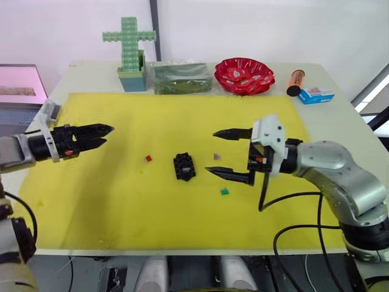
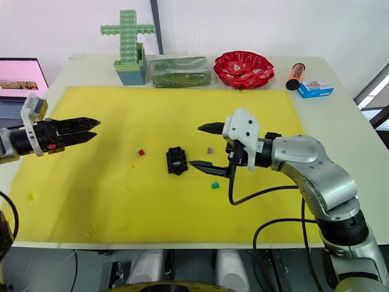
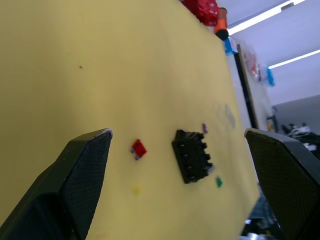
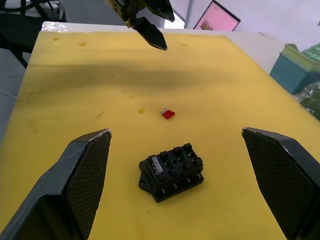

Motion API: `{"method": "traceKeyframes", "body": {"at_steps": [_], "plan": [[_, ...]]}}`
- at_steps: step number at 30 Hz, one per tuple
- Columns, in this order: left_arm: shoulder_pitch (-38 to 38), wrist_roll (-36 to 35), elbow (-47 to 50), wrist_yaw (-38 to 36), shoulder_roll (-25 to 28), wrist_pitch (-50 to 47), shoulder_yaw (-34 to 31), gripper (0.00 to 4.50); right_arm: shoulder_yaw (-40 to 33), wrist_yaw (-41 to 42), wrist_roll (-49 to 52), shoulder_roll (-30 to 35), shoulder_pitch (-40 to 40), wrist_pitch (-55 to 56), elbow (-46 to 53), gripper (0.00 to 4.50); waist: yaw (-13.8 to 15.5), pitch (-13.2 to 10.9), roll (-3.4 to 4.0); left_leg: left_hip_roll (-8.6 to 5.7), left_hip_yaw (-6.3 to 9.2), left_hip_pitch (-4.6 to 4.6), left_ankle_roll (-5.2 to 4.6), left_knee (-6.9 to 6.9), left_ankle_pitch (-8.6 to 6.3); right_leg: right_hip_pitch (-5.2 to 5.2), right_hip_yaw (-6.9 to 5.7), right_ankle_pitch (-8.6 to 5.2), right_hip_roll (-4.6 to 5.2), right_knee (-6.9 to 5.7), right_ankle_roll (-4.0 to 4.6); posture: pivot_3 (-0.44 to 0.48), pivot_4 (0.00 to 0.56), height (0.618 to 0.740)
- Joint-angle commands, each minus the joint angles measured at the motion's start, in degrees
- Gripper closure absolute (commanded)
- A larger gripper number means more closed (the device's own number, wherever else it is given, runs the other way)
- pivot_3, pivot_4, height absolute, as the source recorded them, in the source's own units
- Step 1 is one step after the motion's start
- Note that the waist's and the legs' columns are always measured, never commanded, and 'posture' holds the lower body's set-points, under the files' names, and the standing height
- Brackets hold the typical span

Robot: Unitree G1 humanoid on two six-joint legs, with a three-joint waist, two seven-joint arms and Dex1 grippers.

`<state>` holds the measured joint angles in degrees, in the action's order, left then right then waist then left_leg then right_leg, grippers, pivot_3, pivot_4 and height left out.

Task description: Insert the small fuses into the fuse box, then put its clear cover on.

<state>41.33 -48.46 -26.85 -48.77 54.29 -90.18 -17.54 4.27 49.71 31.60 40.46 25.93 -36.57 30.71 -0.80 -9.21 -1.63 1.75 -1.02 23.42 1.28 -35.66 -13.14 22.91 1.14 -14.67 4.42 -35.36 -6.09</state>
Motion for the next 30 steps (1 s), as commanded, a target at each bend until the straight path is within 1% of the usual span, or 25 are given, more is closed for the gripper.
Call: {"method": "traceKeyframes", "body": {"at_steps": [1, 4, 6, 9, 13, 23, 28, 30], "plan": [[2.7, -0.3, -4.7, -2.7, -0.1, -2.2, 3.1, 0.0, 0.3, -0.7, -0.1, -1.2, 0.9, 0.9, 0.8, 0.05, 0.0, 0.0, -0.05, 0.01, 0.0, 0.0, 0.0, 0.0, 0.0, 0.03, 0.0, 0.0, 0.0, -0.04, 0.0, 0.0, 0.15, 0.74], [4.3, 0.7, -6.8, -4.4, -1.6, -2.2, 5.7, 0.0, 1.5, -1.1, -0.3, -2.2, 0.9, 0.7, 1.3, 0.05, 0.1, 0.0, -0.2, 0.04, 0.02, 0.01, 0.0, -0.01, 0.0, 0.1, -0.01, -0.01, -0.04, -0.14, 0.02, 0.0, 0.15, 0.74], [4.4, 1.6, -6.9, -5.8, -2.3, -0.6, 8.1, 0.0, 2.0, -1.3, -0.4, -2.4, 0.9, 0.7, 1.4, 0.05, 0.2, 0.0, -0.2, 0.04, 0.01, 0.01, 0.0, -0.02, 0.0, 0.09, 0.0, -0.01, -0.04, -0.15, 0.03, 0.0, 0.15, 0.74], [6.6, 2.2, -10.2, -6.9, -4.2, -0.6, 8.6, 0.0, 2.3, -1.3, -1.1, -2.5, 1.0, 1.1, 1.3, 0.05, 0.2, 0.0, -0.2, 0.03, 0.0, 0.02, 0.01, -0.03, 0.0, 0.09, 0.01, -0.02, -0.02, -0.13, 0.04, 0.0, 0.15, 0.74], [7.3, 4.0, -11.5, -8.2, -6.0, 0.9, 11.2, 0.0, 2.2, -1.5, -1.1, -2.5, 0.7, 0.6, 1.4, 0.05, 0.1, 0.0, -0.21, 0.03, 0.0, 0.03, 0.0, -0.04, 0.01, 0.08, 0.01, -0.01, -0.02, -0.14, 0.03, 0.0, 0.15, 0.74], [10.3, 8.9, -18.5, -11.1, -9.5, 4.4, 14.9, 0.0, 2.3, -2.0, -1.2, -2.7, 1.0, 0.5, 1.3, 0.05, 0.1, 0.0, -0.21, 0.03, 0.0, 0.04, 0.0, -0.04, 0.01, 0.1, 0.01, 0.0, -0.03, -0.15, 0.01, 0.0, 0.15, 0.74], [12.1, 10.6, -22.2, -12.3, -11.0, 5.7, 14.4, 0.0, 2.3, -2.2, -1.0, -2.6, 1.5, 0.0, 1.7, 0.05, 0.2, 0.0, -0.21, 0.03, 0.0, 0.04, 0.0, -0.07, 0.01, 0.09, 0.01, 0.0, -0.02, -0.17, 0.01, 0.0, 0.15, 0.74], [12.3, 11.5, -22.7, -13.1, -11.8, 6.2, 15.1, 0.0, 2.5, -2.3, -0.9, -2.8, 1.7, -0.3, 1.8, 0.05, 0.2, 0.0, -0.21, 0.02, 0.01, 0.04, 0.0, -0.12, 0.01, 0.07, 0.01, 0.0, -0.03, -0.19, 0.01, 0.0, 0.15, 0.74]]}}
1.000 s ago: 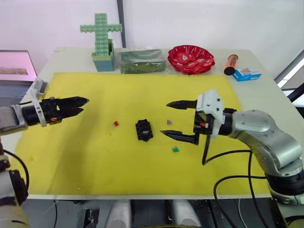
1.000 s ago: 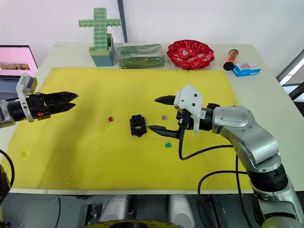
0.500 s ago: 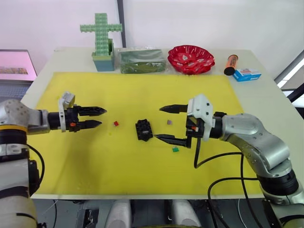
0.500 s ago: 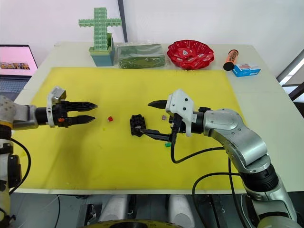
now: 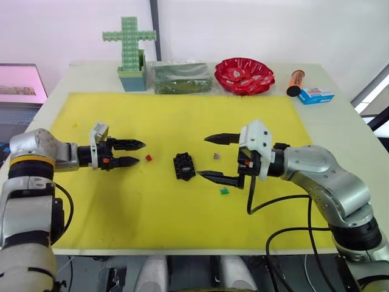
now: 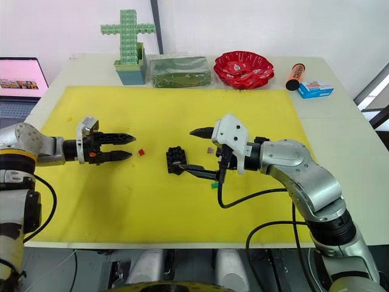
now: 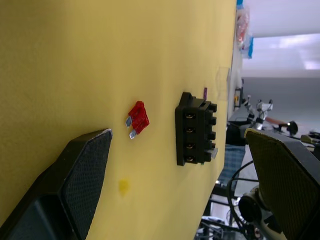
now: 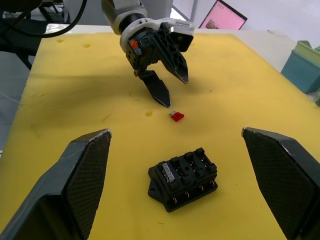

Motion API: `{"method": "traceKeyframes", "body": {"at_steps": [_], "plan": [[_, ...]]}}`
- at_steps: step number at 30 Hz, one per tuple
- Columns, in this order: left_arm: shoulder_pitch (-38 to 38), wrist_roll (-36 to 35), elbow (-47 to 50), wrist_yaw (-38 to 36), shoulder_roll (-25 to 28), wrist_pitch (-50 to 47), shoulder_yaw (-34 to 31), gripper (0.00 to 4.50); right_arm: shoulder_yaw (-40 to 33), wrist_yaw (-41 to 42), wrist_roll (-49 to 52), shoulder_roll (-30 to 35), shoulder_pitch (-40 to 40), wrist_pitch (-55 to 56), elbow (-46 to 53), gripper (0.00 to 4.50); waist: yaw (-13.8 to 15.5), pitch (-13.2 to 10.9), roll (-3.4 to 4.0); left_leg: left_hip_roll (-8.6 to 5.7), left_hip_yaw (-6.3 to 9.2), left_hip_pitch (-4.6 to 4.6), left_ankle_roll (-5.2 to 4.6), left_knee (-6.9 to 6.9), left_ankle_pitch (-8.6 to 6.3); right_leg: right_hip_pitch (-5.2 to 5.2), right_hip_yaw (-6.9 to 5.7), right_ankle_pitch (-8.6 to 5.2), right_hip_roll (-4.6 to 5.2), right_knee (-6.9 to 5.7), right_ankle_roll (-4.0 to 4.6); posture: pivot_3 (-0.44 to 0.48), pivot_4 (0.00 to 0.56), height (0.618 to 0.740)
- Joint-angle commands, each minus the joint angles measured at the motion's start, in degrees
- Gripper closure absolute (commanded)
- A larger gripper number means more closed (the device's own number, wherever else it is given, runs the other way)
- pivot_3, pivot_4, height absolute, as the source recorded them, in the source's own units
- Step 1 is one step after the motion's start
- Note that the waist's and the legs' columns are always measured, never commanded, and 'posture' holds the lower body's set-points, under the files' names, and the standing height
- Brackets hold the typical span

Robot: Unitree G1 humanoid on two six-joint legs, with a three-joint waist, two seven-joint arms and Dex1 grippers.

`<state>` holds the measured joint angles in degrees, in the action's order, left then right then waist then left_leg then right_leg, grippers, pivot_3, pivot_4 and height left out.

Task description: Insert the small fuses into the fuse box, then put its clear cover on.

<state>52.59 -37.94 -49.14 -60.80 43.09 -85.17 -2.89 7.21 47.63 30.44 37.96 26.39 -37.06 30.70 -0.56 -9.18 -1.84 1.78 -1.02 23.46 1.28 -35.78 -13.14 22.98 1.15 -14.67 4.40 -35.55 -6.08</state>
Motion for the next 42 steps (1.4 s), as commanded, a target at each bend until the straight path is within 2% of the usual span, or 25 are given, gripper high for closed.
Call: {"method": "traceKeyframes", "body": {"at_steps": [1, 20, 41, 42], "plan": [[1.2, 1.4, -0.6, -1.4, -0.8, 1.3, 0.6, 0.0, -0.4, -0.3, 0.3, -0.4, 1.3, 0.1, 1.9, 0.05, 0.0, 0.0, 0.0, 0.0, 0.0, 0.0, 0.0, -0.01, 0.0, -0.01, 0.0, 0.0, 0.0, 0.0, 0.0, 0.0, 0.15, 0.74], [3.7, 7.4, -4.3, -7.1, -5.2, 4.7, 3.7, 0.0, 0.0, -0.5, 0.7, -0.7, 1.7, -0.7, 2.3, 0.05, 1.1, 0.0, 0.01, -0.03, 0.03, 0.0, 0.0, -0.16, 0.0, -0.12, 0.0, -0.01, 0.03, 0.0, 0.02, 0.0, 0.15, 0.74], [3.1, 11.0, -5.5, -8.1, -6.9, 8.7, 3.2, 0.0, 0.2, -0.7, 0.3, -0.8, 1.7, -0.9, 2.5, 0.05, 1.3, 0.0, 0.01, -0.04, 0.06, 0.0, -0.01, -0.24, 0.0, -0.18, -0.01, -0.03, 0.04, 0.01, 0.07, 0.0, 0.15, 0.74], [3.1, 11.3, -5.8, -7.9, -7.0, 9.0, 3.0, 0.18, 0.3, -0.8, 0.3, -0.8, 1.7, -0.9, 2.5, 0.01, 1.3, 0.0, 0.01, -0.04, 0.06, 0.0, -0.01, -0.25, 0.0, -0.19, -0.01, -0.03, 0.04, 0.0, 0.07, 0.0, 0.15, 0.74]]}}
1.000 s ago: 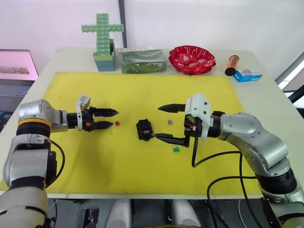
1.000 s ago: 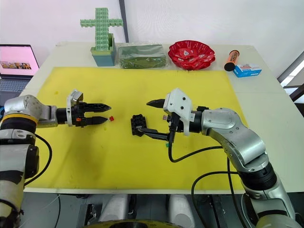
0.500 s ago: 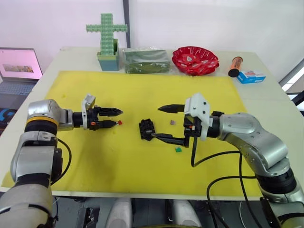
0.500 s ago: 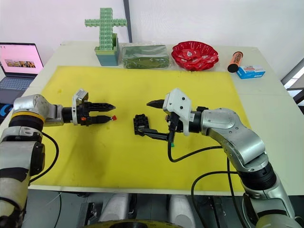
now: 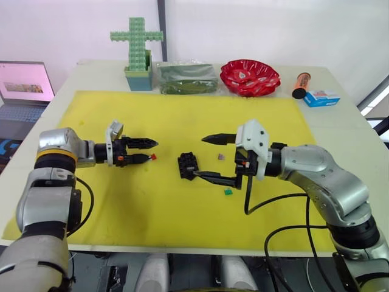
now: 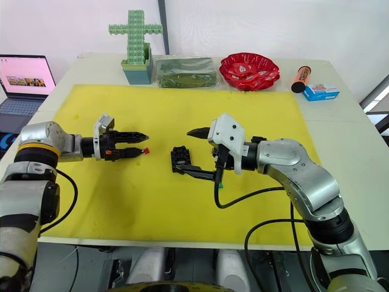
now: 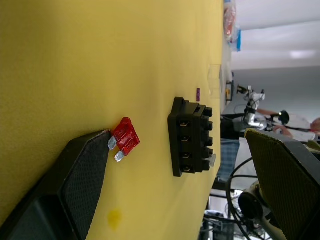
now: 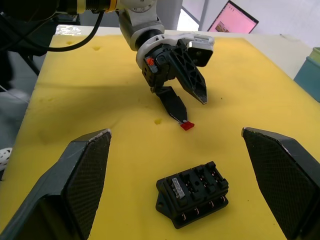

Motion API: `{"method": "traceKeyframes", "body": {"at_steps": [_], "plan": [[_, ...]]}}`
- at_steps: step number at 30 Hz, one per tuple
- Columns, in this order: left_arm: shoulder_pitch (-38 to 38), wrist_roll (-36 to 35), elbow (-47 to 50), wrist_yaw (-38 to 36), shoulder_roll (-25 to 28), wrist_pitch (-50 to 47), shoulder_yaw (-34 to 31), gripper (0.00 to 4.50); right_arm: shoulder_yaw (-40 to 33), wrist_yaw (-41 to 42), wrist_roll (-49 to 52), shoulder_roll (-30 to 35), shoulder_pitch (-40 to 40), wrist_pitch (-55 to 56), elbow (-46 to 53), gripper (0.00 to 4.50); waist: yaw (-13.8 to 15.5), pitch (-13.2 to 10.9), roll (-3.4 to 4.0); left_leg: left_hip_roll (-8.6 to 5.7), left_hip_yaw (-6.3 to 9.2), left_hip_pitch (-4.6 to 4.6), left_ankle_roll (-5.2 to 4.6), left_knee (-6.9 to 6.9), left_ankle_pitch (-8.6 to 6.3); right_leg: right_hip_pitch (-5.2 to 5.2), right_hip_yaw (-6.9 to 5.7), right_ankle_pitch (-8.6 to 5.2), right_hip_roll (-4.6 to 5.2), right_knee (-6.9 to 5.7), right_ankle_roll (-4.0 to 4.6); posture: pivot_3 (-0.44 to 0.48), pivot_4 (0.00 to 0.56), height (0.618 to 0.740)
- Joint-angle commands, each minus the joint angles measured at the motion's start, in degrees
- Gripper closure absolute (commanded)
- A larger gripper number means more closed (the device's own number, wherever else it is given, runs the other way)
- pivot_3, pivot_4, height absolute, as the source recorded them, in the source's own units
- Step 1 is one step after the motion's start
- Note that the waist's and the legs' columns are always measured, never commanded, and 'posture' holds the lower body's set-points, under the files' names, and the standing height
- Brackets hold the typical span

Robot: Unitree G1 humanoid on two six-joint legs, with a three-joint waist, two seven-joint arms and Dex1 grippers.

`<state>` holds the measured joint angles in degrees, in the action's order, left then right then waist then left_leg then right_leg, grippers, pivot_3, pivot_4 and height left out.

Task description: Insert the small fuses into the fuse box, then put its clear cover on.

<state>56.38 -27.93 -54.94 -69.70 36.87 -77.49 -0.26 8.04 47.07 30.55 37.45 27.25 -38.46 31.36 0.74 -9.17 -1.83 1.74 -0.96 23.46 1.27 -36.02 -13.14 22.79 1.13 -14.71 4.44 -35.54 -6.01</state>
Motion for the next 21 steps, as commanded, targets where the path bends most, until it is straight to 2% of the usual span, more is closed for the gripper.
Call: {"method": "traceKeyframes", "body": {"at_steps": [1, 2, 5, 12, 15, 21], "plan": [[-0.7, 1.5, -0.2, 1.2, -0.8, 1.6, 0.3, 0.4, -0.5, -0.3, 0.1, -0.3, 0.8, 0.5, 1.9, 0.0, 0.0, 0.0, 0.0, 0.0, 0.0, 0.0, 0.0, -0.01, 0.0, -0.01, 0.0, 0.0, 0.0, 0.0, 0.0, 0.0, 0.15, 0.74], [-0.7, 1.8, -0.2, 1.1, -0.8, 1.8, 0.6, 0.58, -0.5, -0.3, 0.2, -0.3, 0.9, 0.5, 1.9, 0.0, 0.0, 0.0, 0.0, 0.0, 0.01, 0.0, 0.0, -0.01, 0.0, -0.01, 0.0, 0.0, 0.0, 0.0, 0.01, 0.0, 0.15, 0.74], [-0.8, 2.7, -0.3, 1.0, -1.0, 2.2, 1.0, 1.58, -0.5, -0.5, 0.2, -0.4, 1.1, 0.4, 2.1, 0.0, 0.0, 0.0, 0.0, 0.0, 0.01, 0.0, 0.0, -0.01, 0.0, 0.0, 0.0, -0.01, 0.0, 0.0, 0.01, 0.0, 0.15, 0.74], [-0.5, 3.6, -1.0, 0.9, -1.3, 2.9, 0.6, 1.58, -0.3, -0.7, 0.2, -0.6, 1.0, 0.5, 2.0, 0.0, 0.0, 0.0, 0.0, 0.0, 0.01, 0.0, 0.0, -0.01, 0.0, -0.01, 0.0, 0.0, 0.0, 0.0, 0.01, 0.0, 0.15, 0.74], [-0.8, 4.6, -1.2, 1.1, -1.3, 4.2, 1.2, 2.15, -0.2, -0.5, 0.0, -0.5, 0.9, 0.7, 1.8, 0.0, 0.0, 0.0, 0.0, 0.0, 0.02, 0.0, 0.0, -0.01, 0.0, -0.01, 0.0, 0.0, 0.0, 0.0, 0.01, 0.0, 0.15, 0.74], [-0.9, 5.4, -1.7, 1.2, -1.5, 4.9, 1.5, 2.15, -0.1, -0.4, -0.2, -0.5, 0.7, 0.9, 1.7, 0.0, 0.0, 0.0, 0.0, 0.0, 0.02, 0.0, 0.0, -0.01, 0.0, -0.01, -0.01, 0.0, 0.0, 0.0, 0.0, 0.0, 0.15, 0.74]]}}
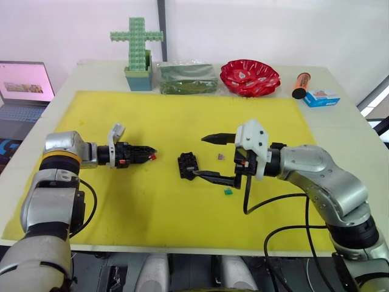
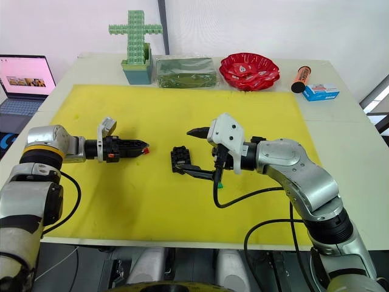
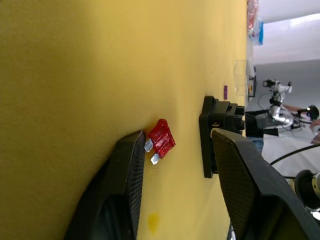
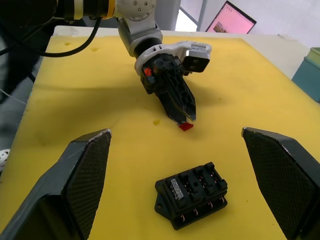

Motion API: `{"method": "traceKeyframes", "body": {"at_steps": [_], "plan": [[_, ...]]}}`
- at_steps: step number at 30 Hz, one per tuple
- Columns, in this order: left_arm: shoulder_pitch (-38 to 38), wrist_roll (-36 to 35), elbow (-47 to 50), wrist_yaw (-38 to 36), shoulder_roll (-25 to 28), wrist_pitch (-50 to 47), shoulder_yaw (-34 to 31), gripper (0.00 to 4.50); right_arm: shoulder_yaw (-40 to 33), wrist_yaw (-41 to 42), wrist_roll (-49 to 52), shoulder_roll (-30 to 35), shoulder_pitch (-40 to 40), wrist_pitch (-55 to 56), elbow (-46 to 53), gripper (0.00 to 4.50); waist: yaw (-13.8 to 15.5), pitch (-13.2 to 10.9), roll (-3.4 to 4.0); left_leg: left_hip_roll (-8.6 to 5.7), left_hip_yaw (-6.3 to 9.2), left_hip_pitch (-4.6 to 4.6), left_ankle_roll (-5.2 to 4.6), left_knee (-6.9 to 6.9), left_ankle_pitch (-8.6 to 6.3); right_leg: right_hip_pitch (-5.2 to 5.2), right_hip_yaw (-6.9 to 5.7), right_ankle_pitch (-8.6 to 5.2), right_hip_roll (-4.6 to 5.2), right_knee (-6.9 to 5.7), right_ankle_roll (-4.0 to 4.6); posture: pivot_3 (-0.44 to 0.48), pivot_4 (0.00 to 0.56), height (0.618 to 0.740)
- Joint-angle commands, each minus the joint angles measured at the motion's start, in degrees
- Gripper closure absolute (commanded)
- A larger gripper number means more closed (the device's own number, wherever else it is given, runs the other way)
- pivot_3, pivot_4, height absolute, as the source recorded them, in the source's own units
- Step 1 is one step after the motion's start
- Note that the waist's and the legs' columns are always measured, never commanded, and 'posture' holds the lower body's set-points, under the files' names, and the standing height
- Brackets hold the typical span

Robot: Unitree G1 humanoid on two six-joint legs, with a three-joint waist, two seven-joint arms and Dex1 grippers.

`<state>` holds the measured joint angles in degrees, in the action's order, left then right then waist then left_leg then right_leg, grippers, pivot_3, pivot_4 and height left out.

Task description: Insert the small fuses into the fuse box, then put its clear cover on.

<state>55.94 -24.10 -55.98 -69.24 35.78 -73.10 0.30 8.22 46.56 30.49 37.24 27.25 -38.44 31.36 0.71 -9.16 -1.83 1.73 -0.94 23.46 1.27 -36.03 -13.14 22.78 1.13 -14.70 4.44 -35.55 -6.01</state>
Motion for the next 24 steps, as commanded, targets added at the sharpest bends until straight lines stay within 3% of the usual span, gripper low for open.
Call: {"method": "traceKeyframes", "body": {"at_steps": [1, 4, 8, 18, 22, 24], "plan": [[-0.8, 1.9, -0.4, 0.7, -0.3, 1.1, 1.2, 2.33, -0.2, 0.1, -0.2, -0.2, 0.7, 1.0, 1.7, 0.0, 0.0, 0.0, 0.0, 0.0, 0.0, 0.0, 0.0, 0.0, 0.0, 0.0, 0.0, 0.0, 0.0, 0.0, 0.0, 0.0, 0.15, 0.74], [-1.9, 2.1, 0.8, -0.2, 0.2, 1.0, 1.9, 3.08, 0.0, 0.1, -0.4, -0.3, 0.6, 1.2, 1.7, 0.0, -0.1, 0.0, 0.0, 0.0, 0.0, 0.0, 0.0, 0.0, 0.0, 0.0, 0.0, 0.0, 0.0, 0.0, 0.0, 0.0, 0.15, 0.74], [-2.6, 2.1, 1.5, -0.6, 1.0, 0.4, 1.8, 4.49, 0.1, 0.1, -0.7, -0.4, 0.4, 1.5, 1.5, 0.0, -0.2, 0.0, 0.0, 0.01, 0.0, 0.0, -0.01, 0.02, 0.0, 0.02, 0.0, 0.01, 0.0, 0.0, -0.01, 0.0, 0.15, 0.74], [-7.4, -2.8, 11.8, -0.7, 5.5, -7.4, -1.5, 4.49, 0.7, 0.6, -1.1, -0.6, -0.1, 2.4, 1.4, 0.0, -1.9, 0.0, 0.02, 0.06, -0.02, -0.01, -0.11, 0.09, -0.07, 0.18, -0.01, 0.0, -0.03, -0.19, -0.09, 0.0, 0.15, 0.74], [-12.4, -7.9, 23.0, 4.2, 6.1, -16.4, -9.7, 4.49, 0.5, 0.5, -0.9, -0.5, -0.4, 2.4, 1.4, 0.0, -1.8, 0.0, 0.01, 0.1, -0.13, -0.01, -0.2, 0.08, -0.11, 0.39, 0.0, -0.07, -0.02, -0.44, -0.14, 0.0, 0.15, 0.74], [-18.2, -14.4, 31.1, 8.4, 6.0, -19.0, -15.5, 4.49, 0.3, 0.6, -0.9, -0.5, -0.4, 2.6, 1.0, 0.0, -1.9, 0.0, 0.01, 0.1, -0.13, -0.01, -0.2, 0.08, -0.11, 0.4, 0.0, -0.08, -0.02, -0.46, -0.15, 0.0, 0.15, 0.74]]}}
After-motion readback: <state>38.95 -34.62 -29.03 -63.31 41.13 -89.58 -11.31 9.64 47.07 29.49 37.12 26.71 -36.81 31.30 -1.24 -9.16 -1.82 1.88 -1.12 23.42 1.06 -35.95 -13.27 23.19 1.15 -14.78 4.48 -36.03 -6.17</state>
